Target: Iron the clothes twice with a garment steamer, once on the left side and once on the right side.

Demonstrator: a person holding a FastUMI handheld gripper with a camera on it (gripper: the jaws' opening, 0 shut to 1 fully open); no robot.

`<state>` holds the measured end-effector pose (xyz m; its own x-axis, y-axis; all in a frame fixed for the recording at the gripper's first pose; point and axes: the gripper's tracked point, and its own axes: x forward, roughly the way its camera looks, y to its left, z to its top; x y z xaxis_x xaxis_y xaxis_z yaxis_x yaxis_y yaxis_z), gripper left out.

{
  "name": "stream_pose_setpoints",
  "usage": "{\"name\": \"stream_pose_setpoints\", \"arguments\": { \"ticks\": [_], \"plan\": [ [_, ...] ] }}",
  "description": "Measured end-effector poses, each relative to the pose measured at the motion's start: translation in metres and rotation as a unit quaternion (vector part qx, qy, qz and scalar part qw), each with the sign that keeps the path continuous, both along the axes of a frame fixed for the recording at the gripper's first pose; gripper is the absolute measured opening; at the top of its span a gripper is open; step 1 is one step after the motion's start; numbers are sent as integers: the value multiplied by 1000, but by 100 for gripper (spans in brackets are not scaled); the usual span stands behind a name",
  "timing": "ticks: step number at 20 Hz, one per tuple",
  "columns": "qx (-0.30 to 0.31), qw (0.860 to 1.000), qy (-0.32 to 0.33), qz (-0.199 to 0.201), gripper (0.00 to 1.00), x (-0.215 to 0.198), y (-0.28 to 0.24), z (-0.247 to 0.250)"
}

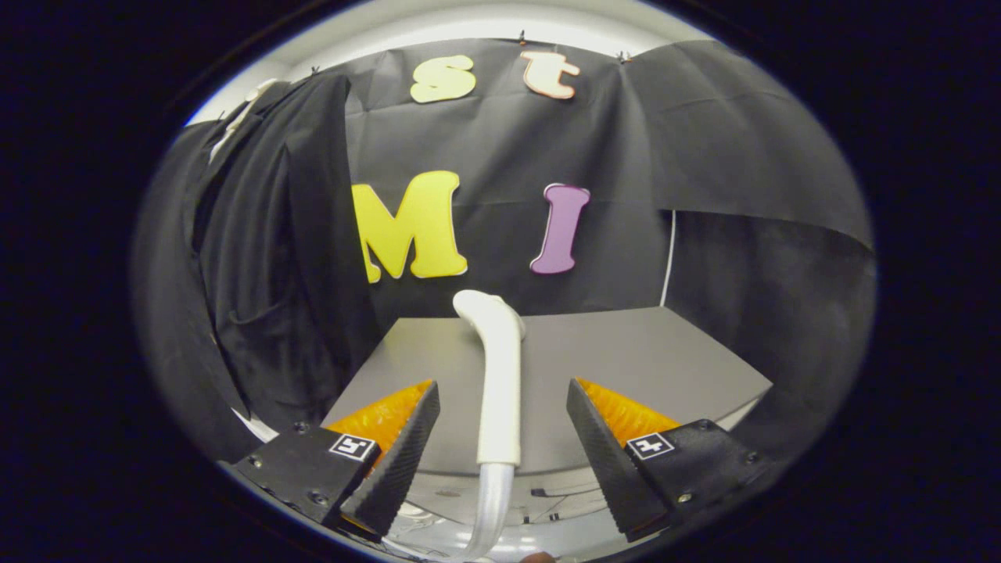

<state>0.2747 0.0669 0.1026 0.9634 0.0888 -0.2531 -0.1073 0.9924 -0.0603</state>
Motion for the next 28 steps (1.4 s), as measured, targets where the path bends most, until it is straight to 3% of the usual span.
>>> {"name": "stream_pose_setpoints", "arguments": {
  "ticks": [5, 10, 16, 19, 24, 28],
  "plan": [
    [-11, 997, 69, 14, 100, 46, 6, -20],
    [-12, 995, 95, 12, 100, 79, 5, -17],
    [-8, 990, 143, 12, 86, 97, 2, -32],
    [-3, 986, 169, -5, 71, 95, 1, -43],
    [-9, 988, 153, -26, 45, 92, 6, -43],
    [10, 988, 152, -37, 44, 94, 7, -44]
  ]
}}
